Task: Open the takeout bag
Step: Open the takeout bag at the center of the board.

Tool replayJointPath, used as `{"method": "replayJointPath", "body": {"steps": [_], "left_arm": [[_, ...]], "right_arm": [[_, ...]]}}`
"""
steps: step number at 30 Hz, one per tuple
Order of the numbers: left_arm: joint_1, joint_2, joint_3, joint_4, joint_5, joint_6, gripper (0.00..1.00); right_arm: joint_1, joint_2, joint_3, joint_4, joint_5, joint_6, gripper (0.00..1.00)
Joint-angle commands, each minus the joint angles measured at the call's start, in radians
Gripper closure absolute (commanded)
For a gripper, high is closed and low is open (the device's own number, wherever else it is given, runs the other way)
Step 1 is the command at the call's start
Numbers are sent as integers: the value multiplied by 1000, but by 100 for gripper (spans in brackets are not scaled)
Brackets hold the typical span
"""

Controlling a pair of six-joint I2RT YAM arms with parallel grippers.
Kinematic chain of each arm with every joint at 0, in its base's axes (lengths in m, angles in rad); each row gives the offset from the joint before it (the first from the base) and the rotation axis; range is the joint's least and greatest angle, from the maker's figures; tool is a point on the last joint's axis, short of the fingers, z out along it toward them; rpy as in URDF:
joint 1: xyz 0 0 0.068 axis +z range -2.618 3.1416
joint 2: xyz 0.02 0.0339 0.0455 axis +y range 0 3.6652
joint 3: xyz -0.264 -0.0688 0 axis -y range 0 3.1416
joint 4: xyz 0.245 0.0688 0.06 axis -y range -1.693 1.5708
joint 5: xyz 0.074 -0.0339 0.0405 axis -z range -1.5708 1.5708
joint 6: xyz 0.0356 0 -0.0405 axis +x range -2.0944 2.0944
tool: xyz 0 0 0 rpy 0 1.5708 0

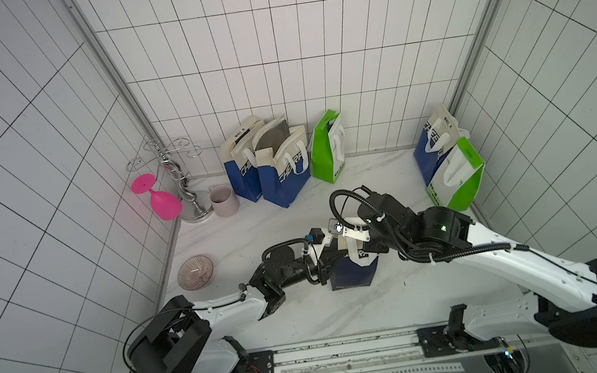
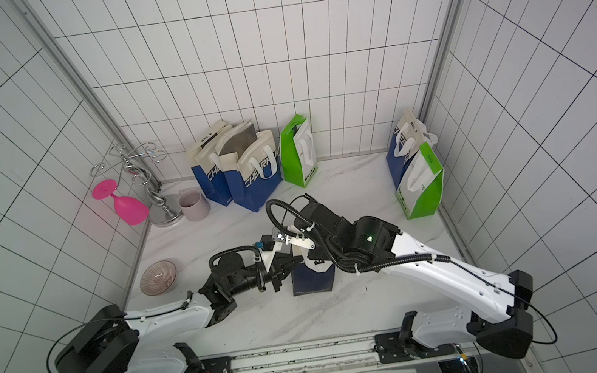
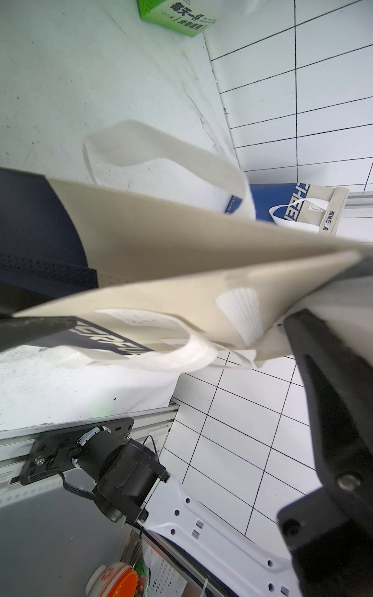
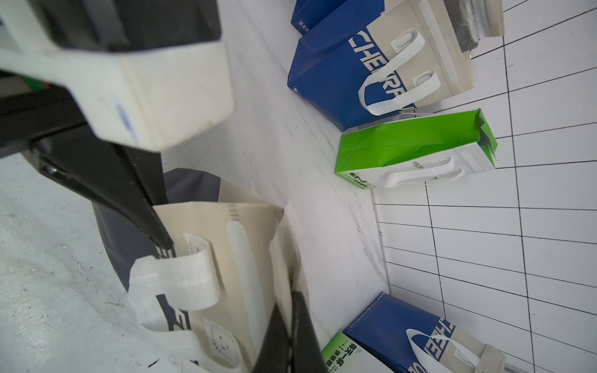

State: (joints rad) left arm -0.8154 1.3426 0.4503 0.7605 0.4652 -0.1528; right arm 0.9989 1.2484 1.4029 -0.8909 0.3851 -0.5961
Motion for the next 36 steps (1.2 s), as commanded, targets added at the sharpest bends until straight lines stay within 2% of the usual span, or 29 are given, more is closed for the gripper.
{"method": "replayJointPath", "body": {"steps": [1,13,31,36], "left_arm": [[-1,3,8,2,-8,17,100],[-1,5,13,-4,-5,19,100],[-1,6,14,-5,-2,18,100],[-1,3,13,-6,-3,20,100]], "right_arm": [[6,24,166,-103,40,-29,100],[4,76,288,-134,72,-90,100],[9,128,366,-145,126,-145,100],[12,121,343,-145,98,-125,100]]}}
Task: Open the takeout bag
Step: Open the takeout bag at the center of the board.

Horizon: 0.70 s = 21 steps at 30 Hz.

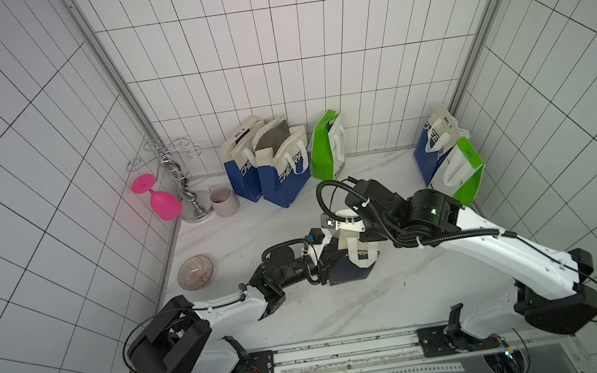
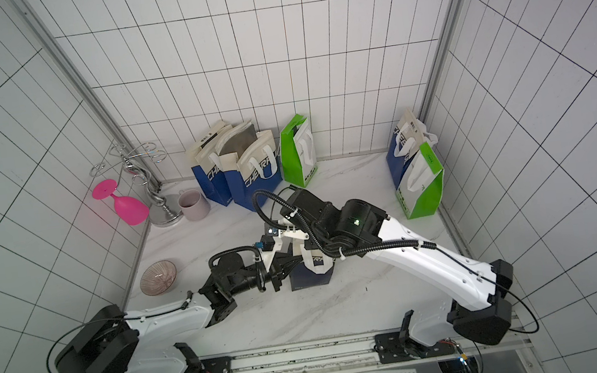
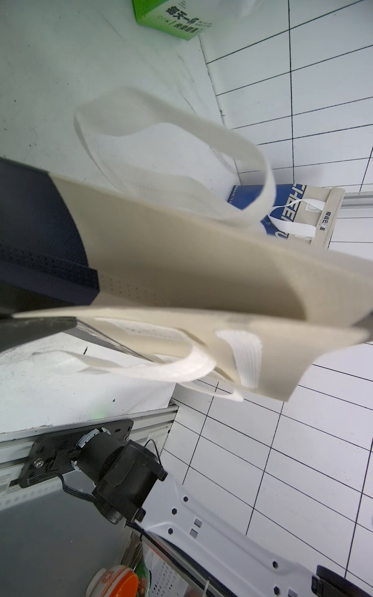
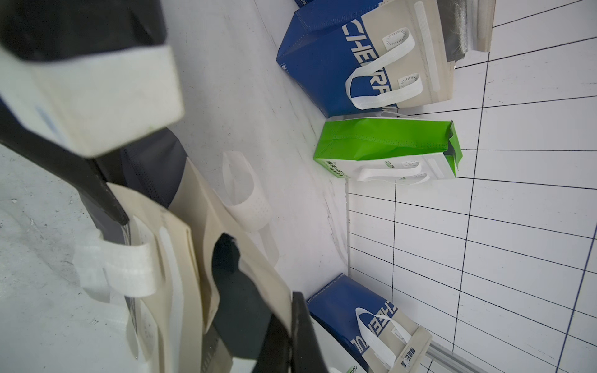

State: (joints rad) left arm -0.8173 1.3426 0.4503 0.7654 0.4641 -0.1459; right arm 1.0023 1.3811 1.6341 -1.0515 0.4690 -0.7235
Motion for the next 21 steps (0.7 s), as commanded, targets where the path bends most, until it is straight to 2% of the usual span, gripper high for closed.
{"method": "replayJointPath", "body": {"steps": [1,3,10,19,21], "left_arm": [[1,3,13,-11,-2,13,100],[1,4,13,-11,-2,13,100],[0,11,15,-10,-2,11,100],[1,6,19,-22,-4,12,99],[1,1,25,-39,-8,12,84]], "right_arm": [[7,-12,102,15,17,6,100],[7,-19,74,22,27,13,98],[-3,-54,-14,54,27,53,74],[-44,-61,-51,76,34,121,71],[-46,-67,-54,99,10,171,71]]}}
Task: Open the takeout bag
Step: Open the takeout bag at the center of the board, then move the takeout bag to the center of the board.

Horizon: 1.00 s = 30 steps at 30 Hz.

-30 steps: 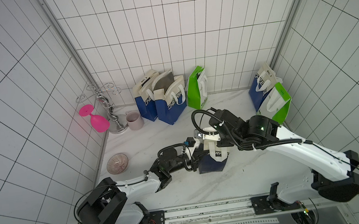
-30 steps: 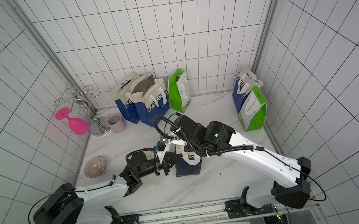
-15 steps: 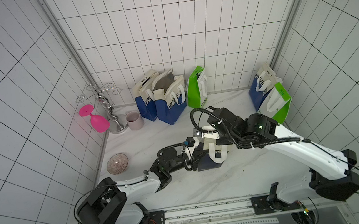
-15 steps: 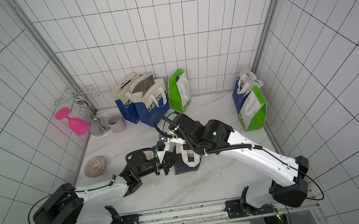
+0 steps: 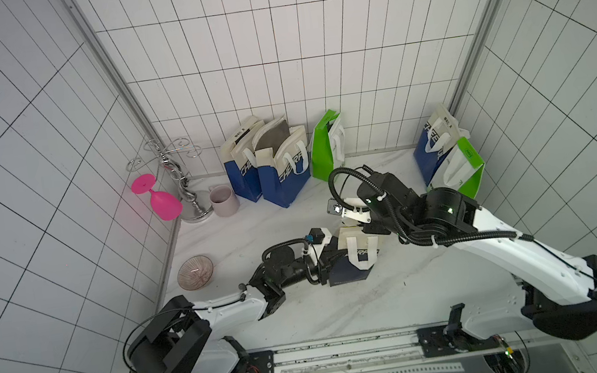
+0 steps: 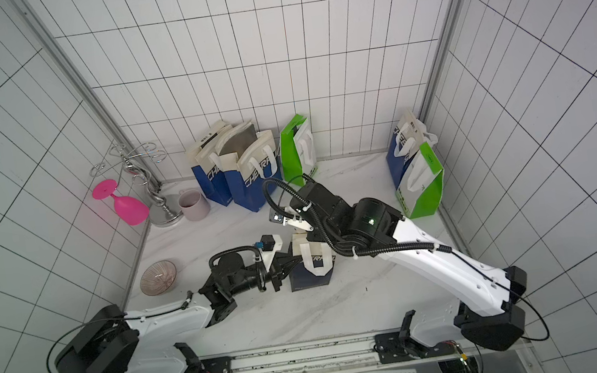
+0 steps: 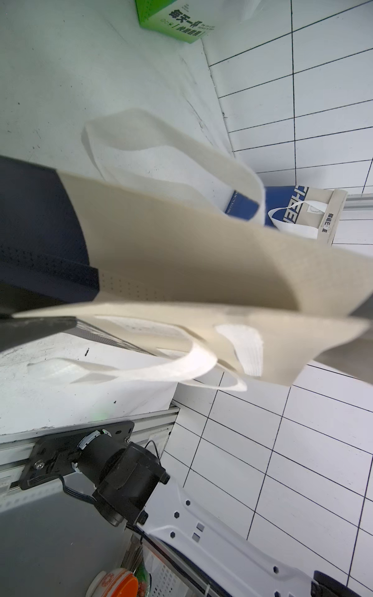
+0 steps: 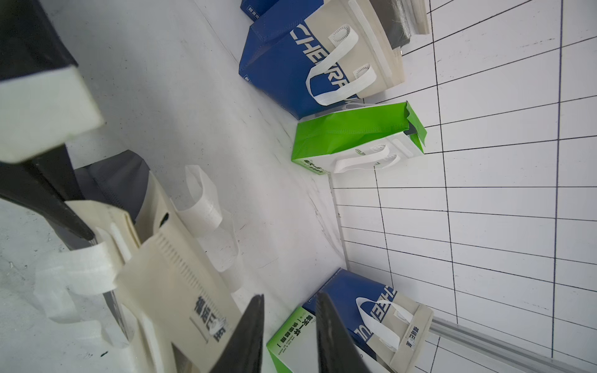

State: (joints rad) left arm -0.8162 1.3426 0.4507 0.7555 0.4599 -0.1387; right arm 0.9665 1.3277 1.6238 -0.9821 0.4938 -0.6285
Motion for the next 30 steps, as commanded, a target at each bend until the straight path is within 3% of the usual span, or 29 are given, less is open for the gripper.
{"method": "replayJointPath", "body": {"steps": [1,7,12,16,20,30], "left_arm": [[0,1,27,-33,-3,3,77],[-1,-16,37,-45,0,-26,48],[-2,-32,98,-116,-15,-63,43],[-1,-66,183,-273,-35,-45,43],[0,-102,245,-379,-60,-24,48],[-2,-39,327,-442,-59,-22,84]], "right_arm": [[-10,-19,-44,43,-33,110,71],[-9,-193,-139,128,-168,308,71],[-9,-394,-244,124,-244,387,70],[-10,-518,-304,111,-273,433,70],[-10,-588,-330,74,-272,454,70],[-10,-694,-366,13,-255,464,70]]}}
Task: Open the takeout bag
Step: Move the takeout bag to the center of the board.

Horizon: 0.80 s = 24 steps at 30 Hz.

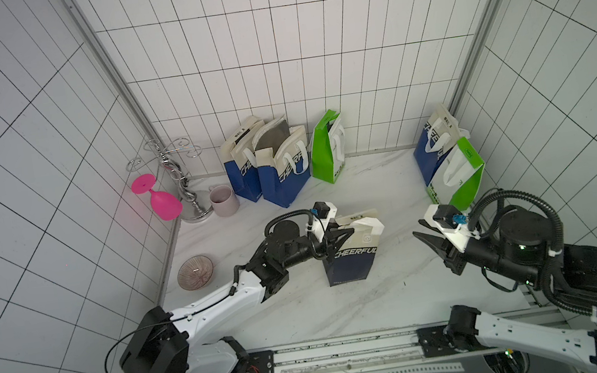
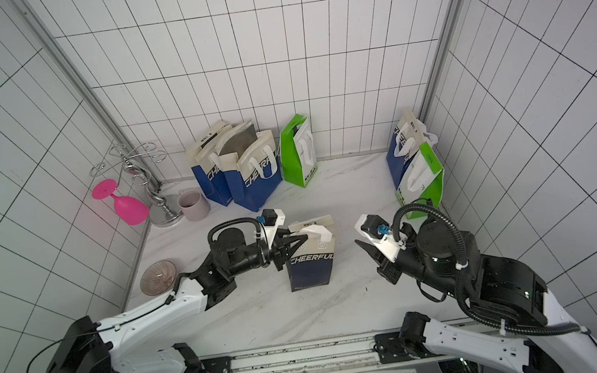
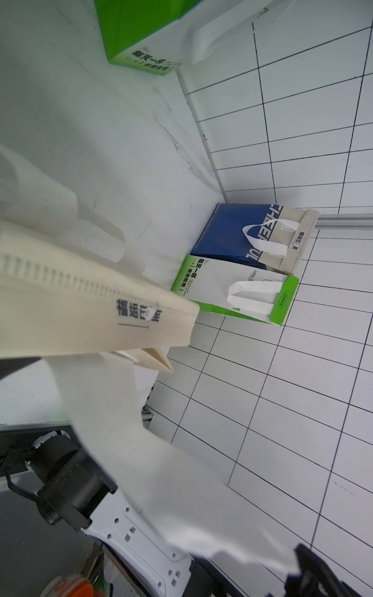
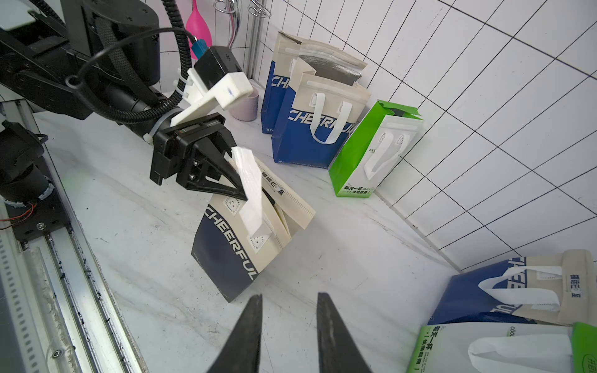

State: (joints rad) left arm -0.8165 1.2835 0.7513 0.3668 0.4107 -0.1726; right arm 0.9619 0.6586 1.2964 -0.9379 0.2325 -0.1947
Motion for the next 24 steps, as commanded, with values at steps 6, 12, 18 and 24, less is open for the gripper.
{"method": "replayJointPath", "body": {"steps": [6,12,18,24], "left_arm": [[3,24,53,-65,-88,55,100],[51,98,160,-73,-199,85,100],[141,196,260,19,-279,158,100],[217,313,376,71,-284,207,100]], "right_arm": [[-6,-62,-63,-39,2,42,70],[-5,-77,-73,-46,8,43,69],[-6,-93,-41,-94,8,41,69],[-5,-98,-36,-123,31,16,69]]}}
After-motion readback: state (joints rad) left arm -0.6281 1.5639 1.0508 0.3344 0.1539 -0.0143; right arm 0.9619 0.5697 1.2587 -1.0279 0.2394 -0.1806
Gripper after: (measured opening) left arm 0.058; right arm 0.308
